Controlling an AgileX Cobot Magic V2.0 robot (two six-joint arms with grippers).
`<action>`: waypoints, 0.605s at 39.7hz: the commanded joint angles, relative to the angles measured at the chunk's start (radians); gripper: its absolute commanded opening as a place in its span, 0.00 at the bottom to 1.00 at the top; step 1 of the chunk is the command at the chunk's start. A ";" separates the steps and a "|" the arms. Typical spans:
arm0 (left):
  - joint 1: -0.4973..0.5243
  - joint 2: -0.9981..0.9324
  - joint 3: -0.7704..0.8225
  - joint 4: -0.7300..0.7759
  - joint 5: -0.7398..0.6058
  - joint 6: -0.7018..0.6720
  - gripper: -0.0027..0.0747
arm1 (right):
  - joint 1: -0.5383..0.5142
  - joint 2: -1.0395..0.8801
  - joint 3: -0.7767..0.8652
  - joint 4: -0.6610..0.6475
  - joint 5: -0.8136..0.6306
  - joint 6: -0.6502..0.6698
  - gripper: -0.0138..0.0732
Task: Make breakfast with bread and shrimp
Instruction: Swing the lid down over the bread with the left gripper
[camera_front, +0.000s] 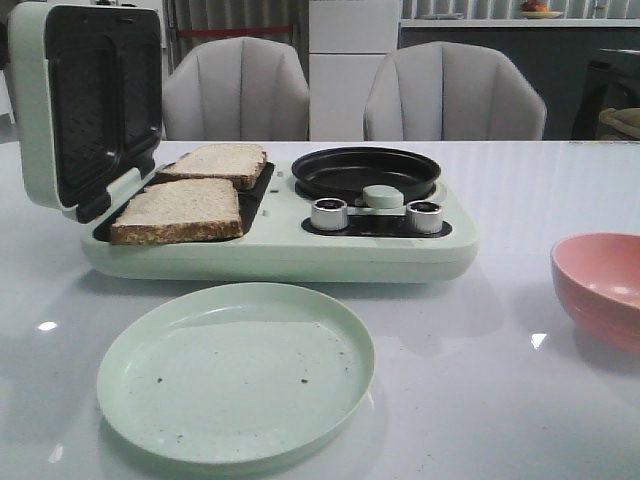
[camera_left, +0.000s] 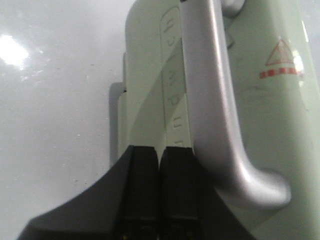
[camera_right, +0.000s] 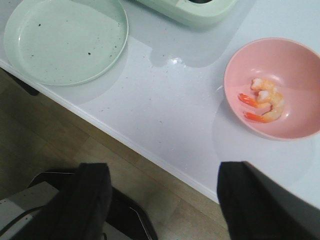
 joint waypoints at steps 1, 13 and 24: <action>-0.037 -0.062 -0.036 -0.064 -0.002 0.017 0.16 | -0.004 -0.003 -0.026 -0.003 -0.051 0.001 0.79; -0.143 -0.092 -0.034 -0.057 -0.005 0.070 0.16 | -0.004 -0.003 -0.026 -0.003 -0.051 0.001 0.79; -0.255 -0.188 0.066 -0.036 -0.046 0.118 0.16 | -0.004 -0.003 -0.026 -0.003 -0.051 0.001 0.79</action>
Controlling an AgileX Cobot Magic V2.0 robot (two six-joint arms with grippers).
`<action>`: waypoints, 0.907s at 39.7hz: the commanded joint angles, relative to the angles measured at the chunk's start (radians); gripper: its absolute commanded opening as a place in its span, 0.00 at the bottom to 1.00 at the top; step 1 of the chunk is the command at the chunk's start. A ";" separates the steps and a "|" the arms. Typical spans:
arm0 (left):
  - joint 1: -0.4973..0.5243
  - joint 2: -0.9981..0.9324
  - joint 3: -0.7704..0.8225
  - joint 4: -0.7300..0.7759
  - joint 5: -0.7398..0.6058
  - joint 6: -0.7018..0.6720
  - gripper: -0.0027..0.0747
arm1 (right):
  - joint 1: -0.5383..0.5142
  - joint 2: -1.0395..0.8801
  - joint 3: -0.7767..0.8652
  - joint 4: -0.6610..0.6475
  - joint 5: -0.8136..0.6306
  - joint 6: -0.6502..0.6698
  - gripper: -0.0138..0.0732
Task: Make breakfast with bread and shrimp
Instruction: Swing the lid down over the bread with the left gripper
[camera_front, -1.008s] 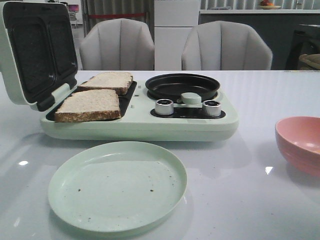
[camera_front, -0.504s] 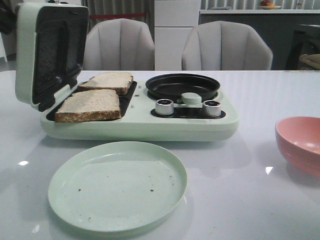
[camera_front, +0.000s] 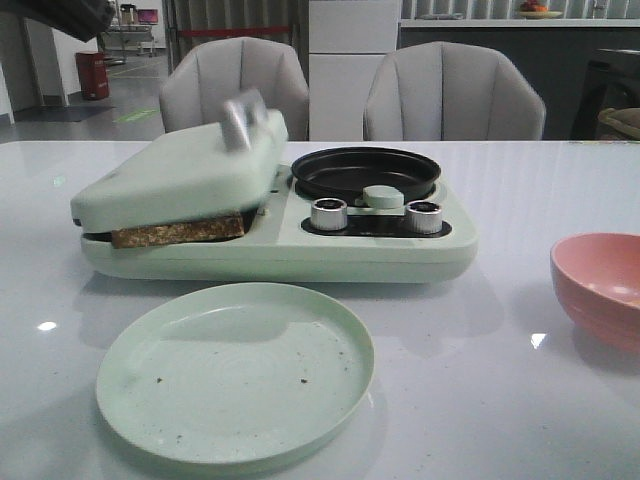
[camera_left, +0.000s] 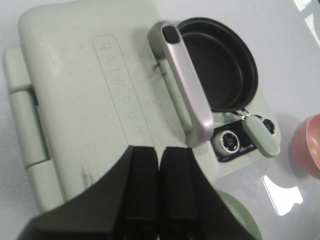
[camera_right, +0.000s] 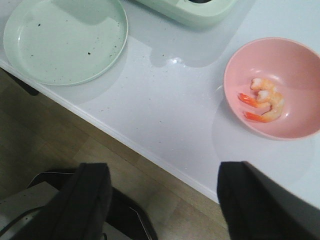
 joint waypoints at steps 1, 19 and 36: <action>-0.052 -0.098 0.031 -0.041 -0.050 0.037 0.16 | -0.004 -0.003 -0.026 -0.003 -0.051 0.001 0.79; -0.383 -0.454 0.363 0.103 -0.139 0.070 0.16 | -0.004 -0.003 -0.026 -0.003 -0.051 0.001 0.79; -0.583 -0.778 0.533 0.364 -0.171 -0.199 0.17 | -0.004 -0.003 -0.026 -0.003 -0.051 0.001 0.79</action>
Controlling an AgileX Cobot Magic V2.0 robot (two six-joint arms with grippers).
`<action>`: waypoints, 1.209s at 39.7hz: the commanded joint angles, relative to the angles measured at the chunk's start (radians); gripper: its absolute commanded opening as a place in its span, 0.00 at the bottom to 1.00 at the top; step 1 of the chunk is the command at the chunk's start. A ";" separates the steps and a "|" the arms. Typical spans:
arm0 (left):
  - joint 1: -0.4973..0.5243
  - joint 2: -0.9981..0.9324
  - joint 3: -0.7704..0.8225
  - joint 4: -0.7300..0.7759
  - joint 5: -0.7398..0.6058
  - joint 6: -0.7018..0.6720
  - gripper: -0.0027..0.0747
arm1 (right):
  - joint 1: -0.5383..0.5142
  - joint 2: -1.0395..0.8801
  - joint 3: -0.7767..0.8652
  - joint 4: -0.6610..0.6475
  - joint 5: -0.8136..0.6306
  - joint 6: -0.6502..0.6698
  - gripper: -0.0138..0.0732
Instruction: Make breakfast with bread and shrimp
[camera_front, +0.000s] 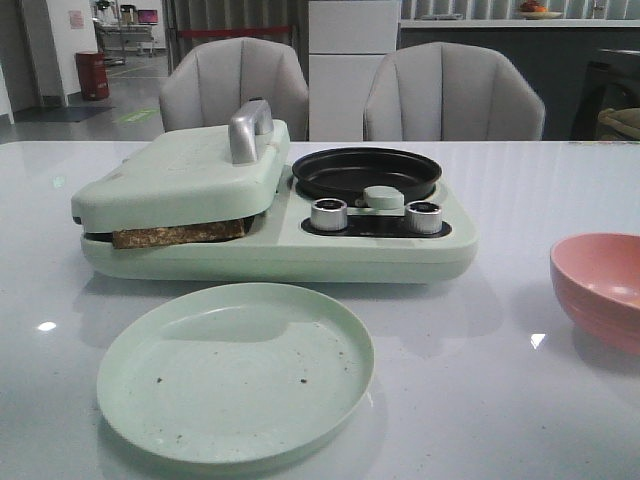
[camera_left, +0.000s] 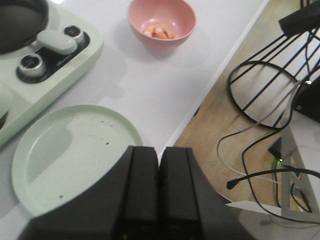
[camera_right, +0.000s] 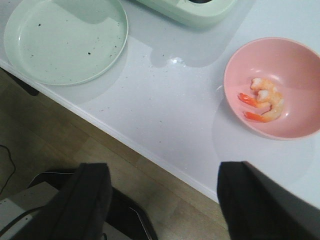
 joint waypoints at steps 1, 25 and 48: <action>-0.006 -0.081 0.003 0.145 -0.086 -0.182 0.17 | -0.004 -0.003 -0.026 -0.003 -0.051 0.000 0.79; -0.006 -0.187 0.029 0.265 -0.140 -0.312 0.16 | -0.004 -0.001 -0.026 0.001 -0.066 0.000 0.79; -0.006 -0.181 0.029 0.265 -0.140 -0.312 0.16 | -0.010 0.328 -0.164 -0.403 0.069 0.329 0.79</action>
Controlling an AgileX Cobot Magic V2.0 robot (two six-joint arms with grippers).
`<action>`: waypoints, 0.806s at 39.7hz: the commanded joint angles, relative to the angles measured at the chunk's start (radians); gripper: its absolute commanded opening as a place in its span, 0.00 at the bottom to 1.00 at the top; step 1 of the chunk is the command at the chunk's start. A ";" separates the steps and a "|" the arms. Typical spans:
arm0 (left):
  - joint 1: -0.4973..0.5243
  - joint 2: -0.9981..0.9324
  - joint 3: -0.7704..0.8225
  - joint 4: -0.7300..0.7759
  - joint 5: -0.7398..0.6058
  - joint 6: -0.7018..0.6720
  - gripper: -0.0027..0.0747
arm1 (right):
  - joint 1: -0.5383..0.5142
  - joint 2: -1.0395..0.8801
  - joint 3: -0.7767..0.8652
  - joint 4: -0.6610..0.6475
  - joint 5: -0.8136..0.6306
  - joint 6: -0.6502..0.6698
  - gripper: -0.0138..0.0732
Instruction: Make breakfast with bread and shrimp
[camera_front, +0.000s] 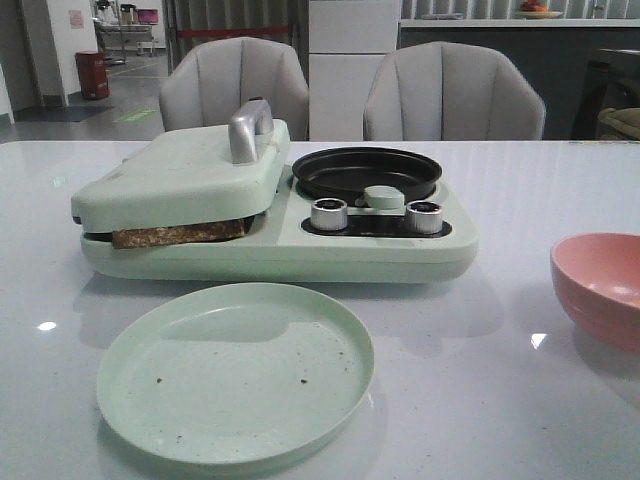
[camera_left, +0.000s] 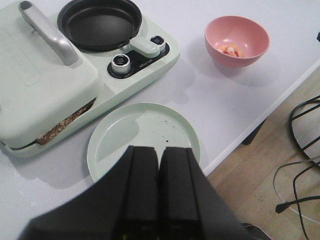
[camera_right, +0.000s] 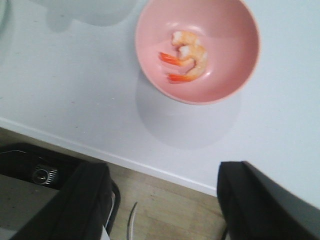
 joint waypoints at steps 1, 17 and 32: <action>-0.006 -0.003 -0.027 -0.023 -0.075 -0.007 0.16 | -0.011 0.068 -0.082 -0.087 -0.009 0.046 0.79; -0.006 -0.003 -0.027 -0.023 -0.075 -0.007 0.16 | -0.433 0.367 -0.276 0.163 -0.020 -0.127 0.79; -0.006 -0.003 -0.027 -0.023 -0.075 -0.007 0.16 | -0.591 0.646 -0.299 0.338 -0.161 -0.314 0.79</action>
